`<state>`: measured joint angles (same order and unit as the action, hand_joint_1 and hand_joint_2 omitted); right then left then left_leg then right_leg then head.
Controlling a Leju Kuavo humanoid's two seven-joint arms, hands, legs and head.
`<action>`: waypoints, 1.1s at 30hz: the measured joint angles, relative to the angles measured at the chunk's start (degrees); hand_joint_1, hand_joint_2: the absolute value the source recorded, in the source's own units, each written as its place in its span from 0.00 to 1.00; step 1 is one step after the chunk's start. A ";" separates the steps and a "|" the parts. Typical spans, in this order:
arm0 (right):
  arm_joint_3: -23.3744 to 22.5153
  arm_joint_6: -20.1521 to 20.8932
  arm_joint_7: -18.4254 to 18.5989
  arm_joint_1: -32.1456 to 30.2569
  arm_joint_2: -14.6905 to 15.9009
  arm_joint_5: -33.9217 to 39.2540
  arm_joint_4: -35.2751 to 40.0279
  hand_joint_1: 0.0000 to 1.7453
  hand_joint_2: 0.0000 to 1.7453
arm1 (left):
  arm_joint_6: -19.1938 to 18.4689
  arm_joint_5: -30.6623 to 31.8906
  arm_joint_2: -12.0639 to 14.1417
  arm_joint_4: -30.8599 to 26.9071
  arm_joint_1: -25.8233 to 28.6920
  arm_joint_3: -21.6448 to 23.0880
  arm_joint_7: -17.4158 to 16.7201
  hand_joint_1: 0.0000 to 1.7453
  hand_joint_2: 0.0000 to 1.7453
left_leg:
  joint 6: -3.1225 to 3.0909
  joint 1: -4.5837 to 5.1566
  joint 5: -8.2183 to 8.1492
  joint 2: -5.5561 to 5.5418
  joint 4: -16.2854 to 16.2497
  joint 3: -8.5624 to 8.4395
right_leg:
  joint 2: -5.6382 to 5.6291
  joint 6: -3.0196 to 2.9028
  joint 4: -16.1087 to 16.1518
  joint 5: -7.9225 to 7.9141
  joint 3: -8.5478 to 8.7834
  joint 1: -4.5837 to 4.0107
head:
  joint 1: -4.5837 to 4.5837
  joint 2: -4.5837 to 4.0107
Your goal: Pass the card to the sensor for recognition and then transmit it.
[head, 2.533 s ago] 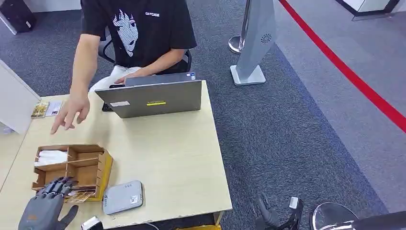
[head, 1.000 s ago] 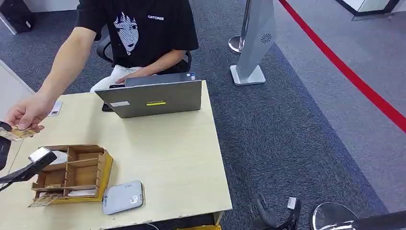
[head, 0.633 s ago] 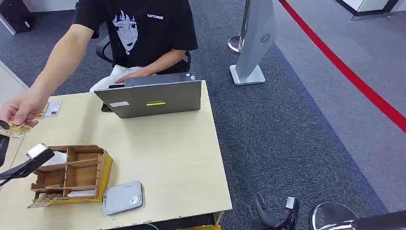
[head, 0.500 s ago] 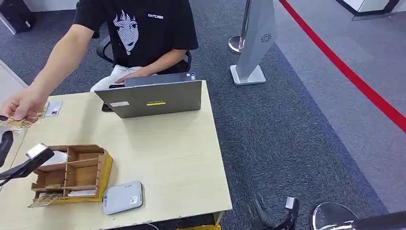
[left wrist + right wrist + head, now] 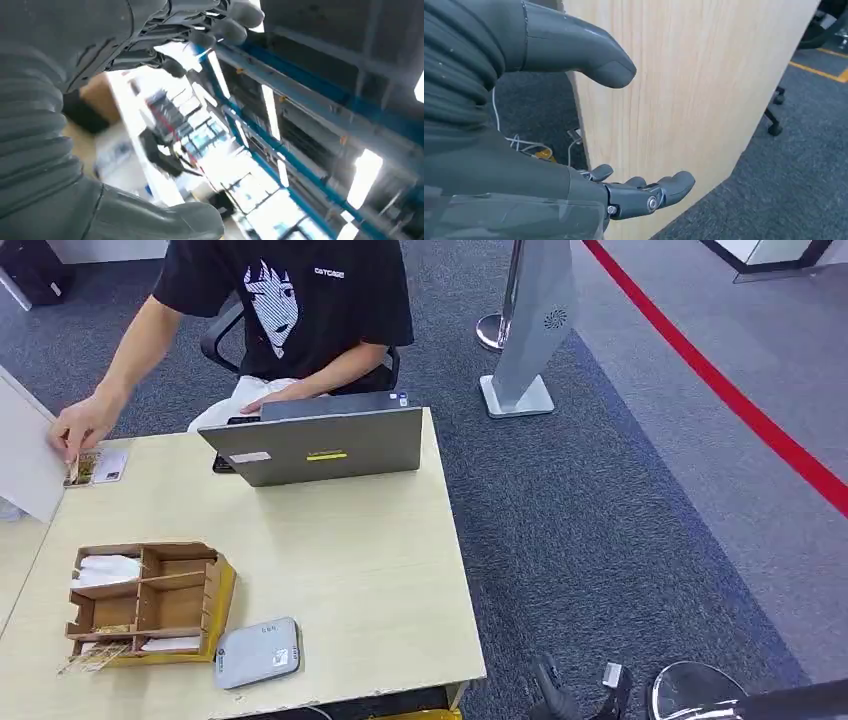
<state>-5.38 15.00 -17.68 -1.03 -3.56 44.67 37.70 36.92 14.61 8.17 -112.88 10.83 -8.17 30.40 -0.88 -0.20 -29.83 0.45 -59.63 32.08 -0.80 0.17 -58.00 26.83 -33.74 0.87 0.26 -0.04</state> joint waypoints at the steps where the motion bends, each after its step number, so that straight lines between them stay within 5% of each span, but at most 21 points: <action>1: 0.00 -0.09 0.02 -0.38 0.02 0.11 0.27 0.00 1.00 | -1.94 -6.45 -2.41 -1.97 1.58 -1.79 2.63 0.00 1.00 | -0.02 0.00 -0.01 0.00 0.00 -0.01 | 0.01 0.01 0.01 0.01 0.01 0.00 | -0.02 0.00; 3: -0.07 -0.42 0.04 -1.02 0.02 0.09 0.73 0.00 1.00 | -7.87 -15.88 -5.97 -4.28 4.14 -4.93 3.96 0.00 1.00 | -0.02 -0.01 -0.01 -0.03 0.00 0.00 | 0.06 0.05 0.05 0.03 0.03 -0.01 | -0.02 0.02; 6: -0.50 -1.05 0.11 -1.13 0.02 -0.28 1.05 0.00 1.00 | -32.70 -36.93 -11.57 -5.74 5.93 -10.46 -0.81 0.00 1.00 | -0.02 -0.01 -0.01 -0.11 0.00 0.02 | 0.19 0.11 0.04 0.06 0.11 0.00 | 0.00 0.00; 8: -0.85 -1.43 0.13 -1.05 0.02 -0.98 1.05 0.00 1.00 | -43.78 -44.95 -16.59 -5.67 5.79 -16.48 -4.62 0.00 1.00 | -0.02 -0.01 -0.01 -0.06 0.00 -0.03 | 0.14 0.09 0.04 0.02 0.12 0.01 | -0.02 0.00; 14: -1.49 -1.51 0.17 -0.90 0.02 -2.05 1.01 0.00 1.00 | -50.20 -62.00 -23.84 -1.73 5.84 -30.70 -15.57 0.00 1.00 | -0.02 -0.01 -0.01 -0.11 0.00 -0.10 | 0.18 0.10 0.03 0.04 0.19 0.00 | 0.00 0.00; 16: -1.51 -1.38 0.17 -0.87 0.02 -2.05 0.90 0.00 1.00 | -52.82 -64.22 -25.09 1.22 5.79 -34.59 -16.92 0.00 1.00 | -0.02 -0.04 -0.01 -0.09 0.00 -0.11 | 0.14 0.09 0.03 0.04 0.17 -0.03 | 0.02 0.00; 20: -1.55 -0.42 0.07 -0.81 0.07 -2.05 0.79 0.00 1.00 | -48.06 -65.18 -26.64 6.34 5.76 -39.88 -19.69 0.00 1.00 | -0.02 -0.01 -0.02 -0.11 0.02 -0.10 | 0.16 0.12 0.03 0.07 0.19 0.00 | 0.02 0.02; 25: -1.55 0.58 0.00 -0.90 0.07 -2.05 0.57 0.00 1.00 | -41.46 -64.26 -28.17 18.64 5.95 -42.56 -17.64 0.00 1.00 | -0.03 -0.01 -0.02 -0.13 0.02 -0.08 | 0.19 0.14 0.04 0.08 0.20 0.01 | -0.07 0.02; 31: -1.55 0.56 0.09 -0.02 0.07 -2.05 0.25 0.00 1.00 | -22.48 -72.02 -29.33 28.15 8.57 -38.62 -12.98 0.00 1.00 | -0.10 0.06 -0.06 -0.10 0.00 -0.16 | 0.16 0.16 0.06 0.07 0.22 0.07 | -0.02 0.02; 33: -1.55 0.54 0.07 -0.01 0.07 -1.96 0.25 0.00 1.00 | -17.50 -68.49 -29.59 30.86 9.67 -35.71 -15.08 0.00 1.00 | -0.14 0.08 -0.08 -0.19 -0.02 -0.15 | 0.29 0.21 0.08 0.10 0.28 0.08 | -0.04 0.02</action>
<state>-6.93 15.54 -17.62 -1.04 -3.50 42.71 37.94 19.42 -53.89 -21.42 -82.02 20.50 -43.88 15.32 -1.03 -0.12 -29.91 0.25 -59.65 31.93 -0.51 0.38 -57.92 26.93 -33.46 0.94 0.22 -0.02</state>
